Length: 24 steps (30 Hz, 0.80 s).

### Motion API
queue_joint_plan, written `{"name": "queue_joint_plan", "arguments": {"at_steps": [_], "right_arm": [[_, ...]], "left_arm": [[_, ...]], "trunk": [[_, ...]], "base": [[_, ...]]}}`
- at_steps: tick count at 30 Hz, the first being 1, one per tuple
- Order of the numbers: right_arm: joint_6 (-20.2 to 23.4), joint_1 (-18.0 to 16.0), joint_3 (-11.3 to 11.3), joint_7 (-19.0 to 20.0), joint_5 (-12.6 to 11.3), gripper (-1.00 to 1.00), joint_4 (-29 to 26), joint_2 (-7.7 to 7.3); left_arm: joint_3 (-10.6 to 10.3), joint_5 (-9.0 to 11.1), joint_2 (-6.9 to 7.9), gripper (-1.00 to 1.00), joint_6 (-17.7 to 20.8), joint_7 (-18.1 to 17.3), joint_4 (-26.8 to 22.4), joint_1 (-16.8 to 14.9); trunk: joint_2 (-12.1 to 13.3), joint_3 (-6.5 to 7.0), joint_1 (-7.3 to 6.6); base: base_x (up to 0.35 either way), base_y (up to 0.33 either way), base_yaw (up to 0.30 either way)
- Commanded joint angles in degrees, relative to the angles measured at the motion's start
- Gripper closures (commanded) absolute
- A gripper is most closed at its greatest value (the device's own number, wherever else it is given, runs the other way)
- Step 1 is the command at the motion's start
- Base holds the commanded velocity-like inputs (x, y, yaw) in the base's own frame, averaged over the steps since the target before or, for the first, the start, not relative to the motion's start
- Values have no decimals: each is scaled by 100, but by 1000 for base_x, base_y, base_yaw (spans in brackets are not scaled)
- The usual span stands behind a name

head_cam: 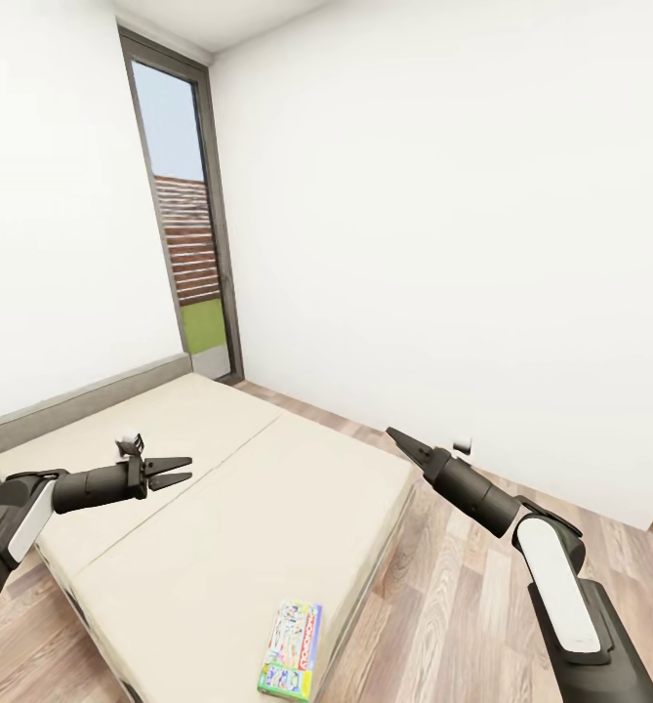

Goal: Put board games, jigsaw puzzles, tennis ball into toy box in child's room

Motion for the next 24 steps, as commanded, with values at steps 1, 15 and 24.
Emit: {"name": "queue_joint_plan", "arguments": {"at_steps": [1,15,24], "right_arm": [[39,-3,-8,9,-15,-100,0,1],[39,-3,-8,2,-15,-100,0,1],[40,-3,-8,5,-21,-100,0,1]], "left_arm": [[-2,17,1,-100,52,-6,1,-1],[-3,20,1,-100,52,-7,1,-1],[-3,24,1,-100,52,-10,0,-2]], "trunk": [[-4,-3,2],[-4,-3,2],[-4,-3,2]], "base": [[4,-5,0],[42,-50,72],[14,-15,162]]}}
